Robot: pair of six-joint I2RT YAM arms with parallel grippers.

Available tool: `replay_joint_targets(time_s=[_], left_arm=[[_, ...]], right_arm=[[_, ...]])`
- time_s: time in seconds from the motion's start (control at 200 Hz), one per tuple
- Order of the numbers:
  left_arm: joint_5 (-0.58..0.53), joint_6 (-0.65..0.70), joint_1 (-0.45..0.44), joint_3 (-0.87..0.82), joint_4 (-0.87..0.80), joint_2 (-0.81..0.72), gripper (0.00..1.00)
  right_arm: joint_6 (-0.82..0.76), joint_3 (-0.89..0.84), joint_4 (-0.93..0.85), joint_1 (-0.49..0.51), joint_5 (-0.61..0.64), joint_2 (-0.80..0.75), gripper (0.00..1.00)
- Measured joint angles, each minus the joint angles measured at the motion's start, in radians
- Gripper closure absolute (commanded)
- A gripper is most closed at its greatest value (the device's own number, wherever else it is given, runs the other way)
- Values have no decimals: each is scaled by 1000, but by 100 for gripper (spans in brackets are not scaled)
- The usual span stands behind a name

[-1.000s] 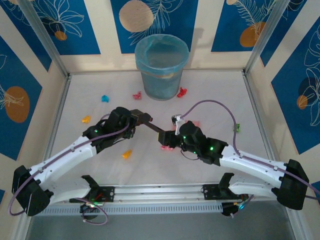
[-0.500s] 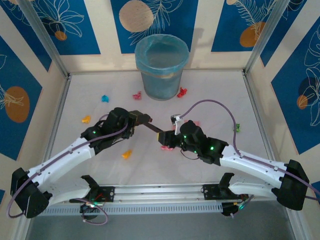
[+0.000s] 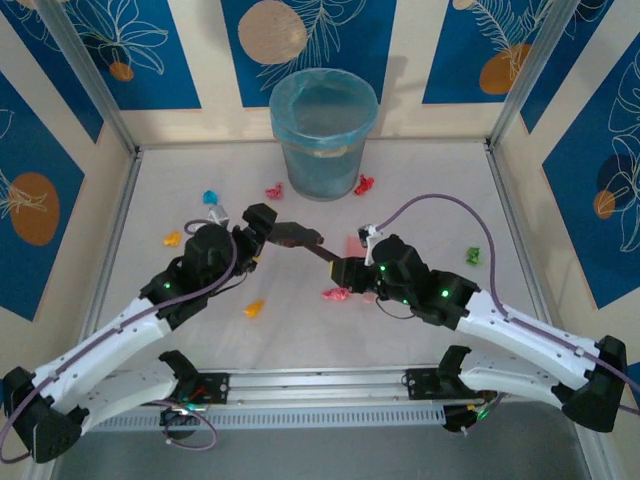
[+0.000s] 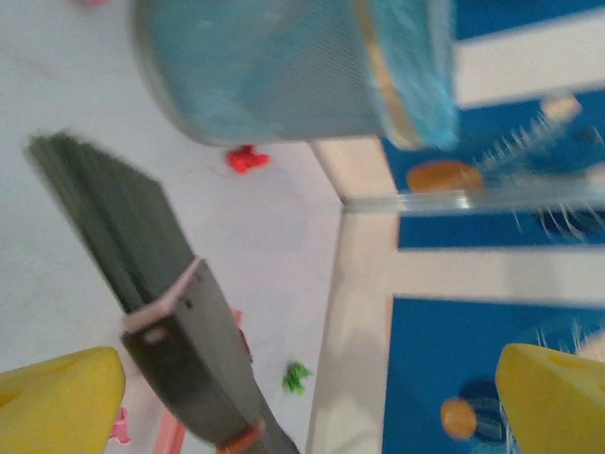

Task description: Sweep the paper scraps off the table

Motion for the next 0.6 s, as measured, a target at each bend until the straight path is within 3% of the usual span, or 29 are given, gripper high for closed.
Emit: replay_joint_targets(time_s=[0.145, 0.295, 0.46, 0.6], left_arm=[[185, 257, 0, -2, 28, -92, 0], [341, 438, 0, -52, -31, -227, 0], [370, 541, 0, -115, -209, -360, 1], [370, 564, 0, -203, -311, -421, 1]], right_arm=[[45, 74, -165, -10, 48, -54, 100], [76, 127, -330, -28, 84, -135, 100], [111, 227, -502, -93, 101, -156, 100], [116, 276, -595, -233, 56, -145, 100]])
